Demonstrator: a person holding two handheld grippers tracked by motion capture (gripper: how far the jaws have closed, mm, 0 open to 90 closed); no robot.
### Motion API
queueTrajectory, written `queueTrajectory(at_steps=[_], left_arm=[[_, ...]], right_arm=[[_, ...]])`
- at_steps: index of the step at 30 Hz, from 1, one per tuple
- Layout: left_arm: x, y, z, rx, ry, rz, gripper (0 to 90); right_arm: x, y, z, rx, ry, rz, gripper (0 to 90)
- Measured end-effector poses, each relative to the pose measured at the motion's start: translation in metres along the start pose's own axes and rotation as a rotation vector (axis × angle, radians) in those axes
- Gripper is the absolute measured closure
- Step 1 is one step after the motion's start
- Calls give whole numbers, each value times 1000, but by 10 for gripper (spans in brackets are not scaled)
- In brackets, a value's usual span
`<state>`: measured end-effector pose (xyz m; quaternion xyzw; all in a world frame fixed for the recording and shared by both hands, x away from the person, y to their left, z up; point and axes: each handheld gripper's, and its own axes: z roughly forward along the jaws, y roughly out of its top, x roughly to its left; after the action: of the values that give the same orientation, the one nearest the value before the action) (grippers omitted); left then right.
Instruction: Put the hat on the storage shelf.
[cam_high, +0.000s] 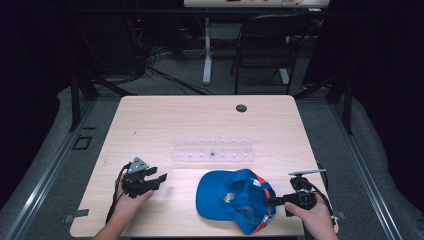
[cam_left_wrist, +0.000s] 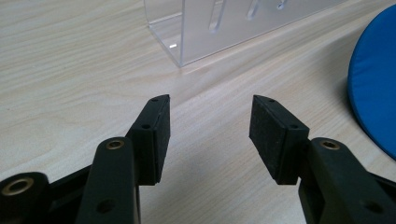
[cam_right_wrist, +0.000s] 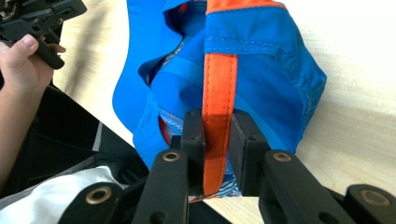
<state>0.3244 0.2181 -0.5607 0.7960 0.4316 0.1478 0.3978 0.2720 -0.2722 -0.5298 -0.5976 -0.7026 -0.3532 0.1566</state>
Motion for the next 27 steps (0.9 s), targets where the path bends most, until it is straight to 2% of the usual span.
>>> queueTrajectory(at_steps=[6,11,23,24,27], left_arm=[[1,0,0,7,0,6,490],[1,0,0,5,-3,3,490],[1,0,0,-2,8,2,490],[1,0,0,-1,7,2,490],[1,0,-1,5,-1,5,489]], right_arm=[[3,3,-3,9,20,14,776],[5,6,-3,25,-1,9,776],[9,12,-6,25,-12,21,778],[9,13,-7,39,-5,8,778],[9,14,-8,35,-16,12,779]])
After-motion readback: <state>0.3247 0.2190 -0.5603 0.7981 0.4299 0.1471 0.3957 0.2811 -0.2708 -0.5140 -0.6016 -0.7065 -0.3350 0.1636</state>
